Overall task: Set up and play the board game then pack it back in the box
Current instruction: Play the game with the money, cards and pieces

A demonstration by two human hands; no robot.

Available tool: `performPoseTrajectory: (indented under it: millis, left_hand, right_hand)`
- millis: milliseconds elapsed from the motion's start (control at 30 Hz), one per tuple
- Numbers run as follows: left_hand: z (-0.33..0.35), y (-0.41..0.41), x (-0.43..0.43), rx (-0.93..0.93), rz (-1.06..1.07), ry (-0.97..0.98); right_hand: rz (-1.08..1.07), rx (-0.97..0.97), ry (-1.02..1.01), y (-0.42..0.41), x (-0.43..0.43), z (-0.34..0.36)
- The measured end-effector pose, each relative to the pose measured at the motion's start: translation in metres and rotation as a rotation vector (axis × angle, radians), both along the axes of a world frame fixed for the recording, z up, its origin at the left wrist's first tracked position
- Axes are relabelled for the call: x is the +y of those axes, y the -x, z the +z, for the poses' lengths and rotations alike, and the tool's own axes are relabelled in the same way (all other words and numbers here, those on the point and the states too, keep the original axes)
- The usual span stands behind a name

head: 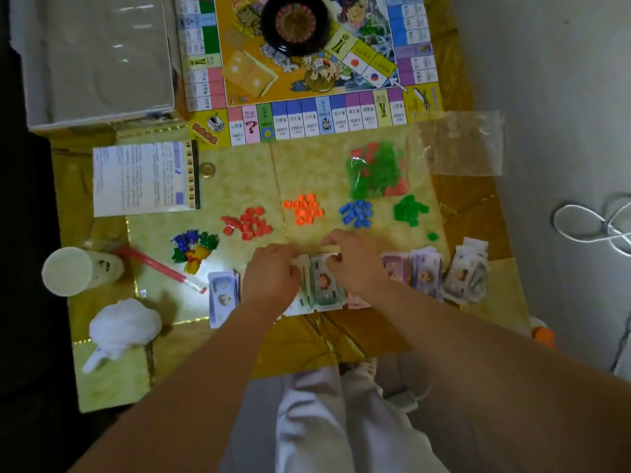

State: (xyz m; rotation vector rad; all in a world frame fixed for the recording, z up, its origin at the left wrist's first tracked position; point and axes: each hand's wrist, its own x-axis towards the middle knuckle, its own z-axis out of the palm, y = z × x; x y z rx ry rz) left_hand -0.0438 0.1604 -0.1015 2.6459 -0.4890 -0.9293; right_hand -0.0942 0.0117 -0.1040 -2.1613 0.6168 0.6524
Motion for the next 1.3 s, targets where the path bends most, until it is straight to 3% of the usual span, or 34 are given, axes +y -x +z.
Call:
performPoseTrajectory:
  millis: [300, 700, 867, 1133, 1300]
  left_hand:
    - [0.002, -0.009, 0.029, -0.166, 0.292, 0.006]
    - [-0.028, -0.045, 0.034, -0.18, 0.24, 0.032]
    - [-0.033, -0.054, 0.035, -0.224, 0.22, 0.003]
    - [-0.032, -0.064, 0.036, -0.284, 0.107, -0.014]
    - [-0.028, -0.079, 0.029, -0.292, -0.014, 0.073]
  right_hand:
    - [-0.013, -0.065, 0.064, -0.018, 0.004, -0.004]
    - [-0.034, -0.011, 0.261, -0.058, 0.033, -0.032]
    - [-0.039, -0.082, 0.325, -0.071, 0.036, -0.036]
    - [0.075, -0.121, 0.347, -0.08, 0.031, -0.041]
    - [0.045, -0.14, 0.296, -0.086, 0.028, -0.039]
